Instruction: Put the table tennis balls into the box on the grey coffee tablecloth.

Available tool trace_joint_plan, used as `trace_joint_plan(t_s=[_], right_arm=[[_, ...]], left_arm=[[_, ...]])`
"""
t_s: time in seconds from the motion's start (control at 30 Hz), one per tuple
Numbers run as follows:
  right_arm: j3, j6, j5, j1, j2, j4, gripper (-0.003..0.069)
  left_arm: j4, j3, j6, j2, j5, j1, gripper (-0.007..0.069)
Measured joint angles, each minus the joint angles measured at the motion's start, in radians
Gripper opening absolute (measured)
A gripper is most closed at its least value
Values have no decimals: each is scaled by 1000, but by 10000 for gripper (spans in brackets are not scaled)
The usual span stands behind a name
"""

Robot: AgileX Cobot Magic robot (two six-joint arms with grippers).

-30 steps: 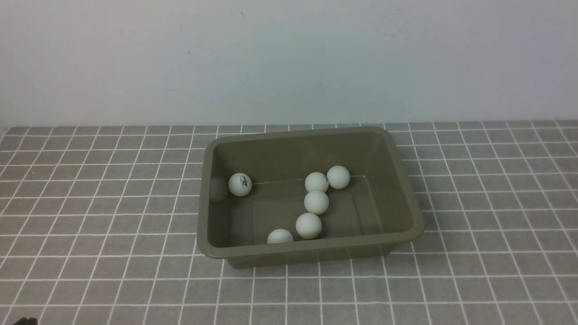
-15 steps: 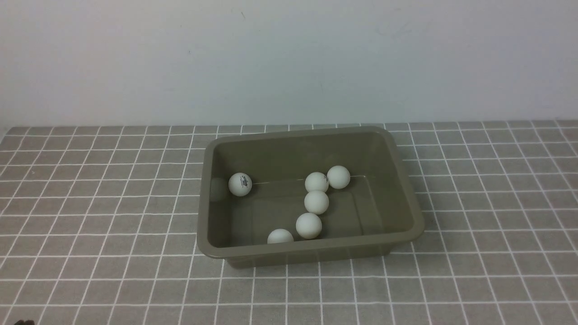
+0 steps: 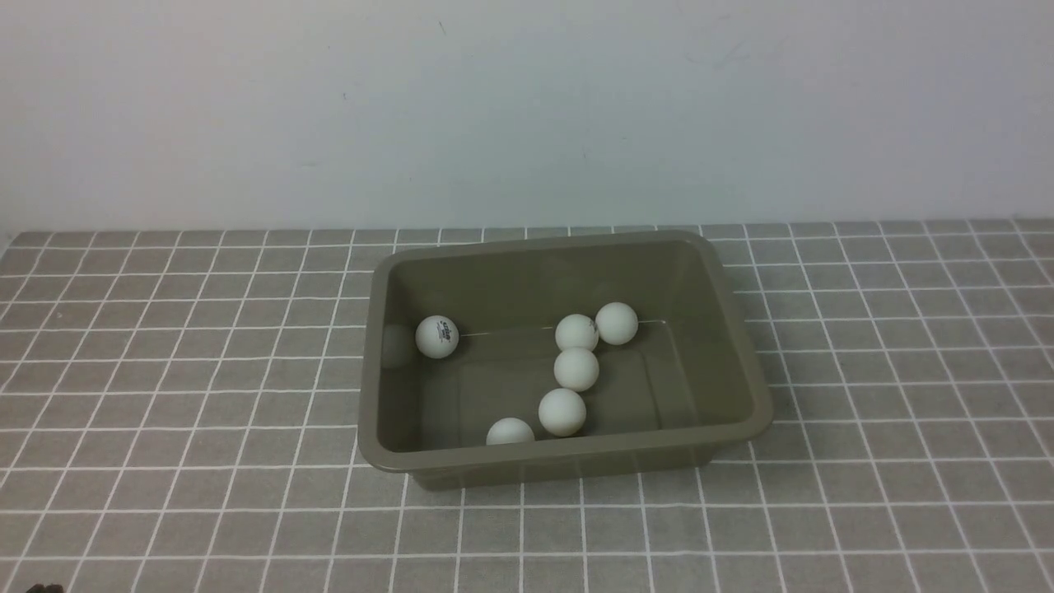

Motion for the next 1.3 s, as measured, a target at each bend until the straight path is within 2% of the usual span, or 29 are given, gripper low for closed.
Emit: trace_joint_plan(t_s=[0.1, 0.2, 0.27, 0.43, 0.57, 1.3], right_arm=[[0, -14, 47, -28, -18, -30, -14], [28, -17, 141, -121, -51, -37, -14], [97, -19, 210, -198, -74, -40, -14], [316, -20, 215, -296, -108, -40, -14], [366, -24, 262, -312, -108, -41, -14], [366, -27, 262, -312, -108, -43, -14]], left_arm=[[-2, 0, 1, 0, 0, 0, -5], [-2, 0, 1, 0, 0, 0, -5], [-3, 0, 1, 0, 0, 0, -5], [-3, 0, 1, 0, 0, 0, -5], [-4, 0, 1, 0, -1, 0, -5], [-5, 0, 1, 0, -1, 1, -5]])
